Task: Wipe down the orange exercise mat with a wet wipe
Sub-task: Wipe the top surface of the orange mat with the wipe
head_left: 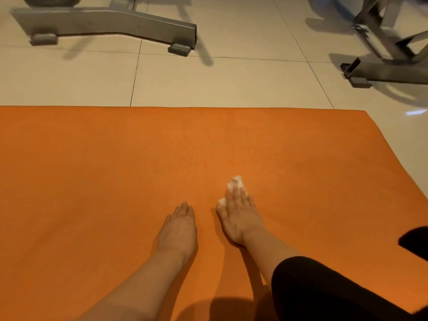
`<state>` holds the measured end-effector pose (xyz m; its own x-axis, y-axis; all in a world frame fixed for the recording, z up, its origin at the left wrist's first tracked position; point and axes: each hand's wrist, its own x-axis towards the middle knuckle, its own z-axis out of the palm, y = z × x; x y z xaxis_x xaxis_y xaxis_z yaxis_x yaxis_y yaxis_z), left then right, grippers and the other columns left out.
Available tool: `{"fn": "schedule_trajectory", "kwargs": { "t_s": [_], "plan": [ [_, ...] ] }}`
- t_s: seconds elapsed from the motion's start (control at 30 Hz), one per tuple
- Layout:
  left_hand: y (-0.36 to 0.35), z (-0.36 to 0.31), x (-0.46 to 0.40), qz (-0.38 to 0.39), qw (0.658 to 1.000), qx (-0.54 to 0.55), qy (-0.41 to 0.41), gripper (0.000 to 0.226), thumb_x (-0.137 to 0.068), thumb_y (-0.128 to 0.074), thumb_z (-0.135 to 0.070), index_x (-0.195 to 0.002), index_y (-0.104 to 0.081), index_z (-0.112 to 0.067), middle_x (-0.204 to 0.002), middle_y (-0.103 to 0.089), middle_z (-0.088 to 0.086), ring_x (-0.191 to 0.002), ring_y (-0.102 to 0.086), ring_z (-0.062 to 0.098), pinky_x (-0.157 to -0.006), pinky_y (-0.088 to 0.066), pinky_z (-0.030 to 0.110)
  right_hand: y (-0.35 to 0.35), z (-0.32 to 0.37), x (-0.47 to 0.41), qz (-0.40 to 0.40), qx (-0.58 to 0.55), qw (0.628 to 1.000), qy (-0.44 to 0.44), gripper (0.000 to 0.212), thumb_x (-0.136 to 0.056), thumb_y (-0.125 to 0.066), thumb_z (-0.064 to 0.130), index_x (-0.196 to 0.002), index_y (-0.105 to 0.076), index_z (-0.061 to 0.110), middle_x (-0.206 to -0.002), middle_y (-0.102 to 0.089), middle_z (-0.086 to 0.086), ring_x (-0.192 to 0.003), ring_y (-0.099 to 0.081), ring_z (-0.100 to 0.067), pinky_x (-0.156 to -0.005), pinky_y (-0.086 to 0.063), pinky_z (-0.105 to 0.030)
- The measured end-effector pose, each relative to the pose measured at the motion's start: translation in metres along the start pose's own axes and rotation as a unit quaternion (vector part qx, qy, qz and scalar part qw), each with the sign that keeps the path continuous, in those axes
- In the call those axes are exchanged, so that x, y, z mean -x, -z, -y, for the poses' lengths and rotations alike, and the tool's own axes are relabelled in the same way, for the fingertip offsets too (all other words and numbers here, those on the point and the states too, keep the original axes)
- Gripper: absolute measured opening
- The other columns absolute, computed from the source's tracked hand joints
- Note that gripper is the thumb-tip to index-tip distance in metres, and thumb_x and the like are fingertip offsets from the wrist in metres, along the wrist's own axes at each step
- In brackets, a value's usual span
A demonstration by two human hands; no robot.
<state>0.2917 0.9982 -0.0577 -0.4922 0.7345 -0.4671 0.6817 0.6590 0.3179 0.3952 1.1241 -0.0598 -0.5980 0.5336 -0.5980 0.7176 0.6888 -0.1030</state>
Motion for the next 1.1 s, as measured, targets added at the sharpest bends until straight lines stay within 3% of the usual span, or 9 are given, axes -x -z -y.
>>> {"fn": "schedule_trajectory", "kwargs": {
  "t_s": [0.13, 0.2, 0.37, 0.57, 0.63, 0.8, 0.87, 1.0, 1.1],
  "plan": [
    [-0.006, -0.002, 0.017, -0.025, 0.999, 0.044, -0.001, 0.051, -0.105, -0.029, -0.019, -0.153, -0.017, -0.010, -0.161, -0.010, 0.007, -0.148, -0.009, 0.015, -0.120, -0.011, 0.026, -0.008, 0.034, 0.014, 0.021, 0.008, 0.990, 0.140, 0.058, -0.104, -0.005, 0.045, -0.154, 0.010, 0.020, -0.160, 0.020, 0.000, -0.146, 0.021, -0.014, -0.119, 0.015, -0.036],
    [-0.007, 0.000, 0.025, -0.027, 0.999, 0.032, -0.004, 0.052, -0.104, -0.032, -0.019, -0.153, -0.020, -0.010, -0.161, -0.012, 0.006, -0.148, -0.011, 0.015, -0.119, -0.011, 0.025, -0.007, 0.021, 0.017, 0.024, 0.019, 0.991, 0.129, 0.057, -0.104, -0.005, 0.046, -0.154, 0.011, 0.023, -0.160, 0.020, 0.002, -0.147, 0.019, -0.012, -0.119, 0.014, -0.039],
    [-0.011, 0.001, 0.049, -0.030, 0.999, 0.016, -0.001, 0.051, -0.103, -0.033, -0.017, -0.152, -0.021, -0.009, -0.161, -0.013, 0.006, -0.148, -0.015, 0.017, -0.118, -0.013, 0.026, -0.010, -0.009, 0.033, 0.018, 0.033, 0.999, -0.020, 0.061, -0.102, -0.003, 0.048, -0.153, 0.014, 0.018, -0.160, 0.022, -0.003, -0.148, 0.018, -0.019, -0.120, 0.010, -0.043],
    [-0.022, -0.007, 0.074, -0.046, 0.998, 0.036, 0.005, 0.048, -0.102, -0.030, -0.015, -0.150, -0.027, -0.011, -0.159, -0.021, 0.007, -0.147, -0.018, 0.017, -0.119, -0.014, 0.028, -0.019, 0.037, 0.070, 0.043, 0.009, 0.991, 0.123, 0.056, -0.105, -0.005, 0.041, -0.155, 0.006, 0.017, -0.161, 0.015, -0.002, -0.148, 0.016, -0.017, -0.119, 0.013, -0.040],
    [-0.020, -0.009, 0.082, -0.046, 0.998, 0.038, 0.001, 0.046, -0.103, -0.031, -0.016, -0.149, -0.030, -0.011, -0.159, -0.022, 0.007, -0.146, -0.021, 0.017, -0.118, -0.016, 0.027, -0.017, 0.027, 0.077, 0.046, 0.014, 0.992, 0.115, 0.056, -0.105, -0.004, 0.041, -0.155, 0.006, 0.020, -0.161, 0.015, 0.001, -0.148, 0.015, -0.014, -0.119, 0.013, -0.041],
    [-0.020, -0.016, 0.110, -0.056, 0.998, 0.026, -0.001, 0.044, -0.102, -0.034, -0.016, -0.146, -0.036, -0.010, -0.157, -0.026, 0.007, -0.143, -0.027, 0.018, -0.115, -0.021, 0.028, -0.017, -0.006, 0.096, 0.030, 0.027, 0.999, -0.018, 0.059, -0.104, -0.003, 0.042, -0.155, 0.008, 0.014, -0.161, 0.015, -0.005, -0.149, 0.013, -0.020, -0.120, 0.010, -0.041],
    [-0.022, -0.019, 0.123, -0.061, 0.998, 0.027, 0.002, 0.043, -0.101, -0.035, -0.015, -0.144, -0.038, -0.011, -0.156, -0.028, 0.007, -0.142, -0.029, 0.019, -0.115, -0.022, 0.028, -0.021, 0.007, 0.108, 0.027, 0.022, 0.999, -0.004, 0.060, -0.104, -0.004, 0.042, -0.155, 0.005, 0.012, -0.162, 0.012, -0.007, -0.149, 0.011, -0.022, -0.120, 0.009, -0.040],
    [-0.025, -0.025, 0.147, -0.050, 0.998, 0.046, 0.000, 0.045, -0.103, -0.033, -0.018, -0.148, -0.035, -0.016, -0.158, -0.026, 0.006, -0.145, -0.023, 0.019, -0.117, -0.018, 0.030, -0.036, 0.045, 0.137, 0.034, 0.016, 0.993, 0.109, 0.058, -0.105, -0.005, 0.042, -0.156, 0.000, 0.016, -0.162, 0.009, -0.003, -0.149, 0.009, -0.017, -0.119, 0.014, -0.039],
    [-0.025, -0.025, 0.159, -0.048, 0.998, 0.043, -0.003, 0.044, -0.103, -0.036, -0.018, -0.147, -0.035, -0.014, -0.158, -0.024, 0.005, -0.146, -0.020, 0.018, -0.117, -0.018, 0.031, -0.038, 0.031, 0.149, 0.022, 0.016, 0.996, 0.088, 0.057, -0.105, -0.005, 0.043, -0.156, -0.001, 0.019, -0.163, 0.008, 0.000, -0.149, 0.008, -0.014, -0.118, 0.015, -0.040]
  ]
}}
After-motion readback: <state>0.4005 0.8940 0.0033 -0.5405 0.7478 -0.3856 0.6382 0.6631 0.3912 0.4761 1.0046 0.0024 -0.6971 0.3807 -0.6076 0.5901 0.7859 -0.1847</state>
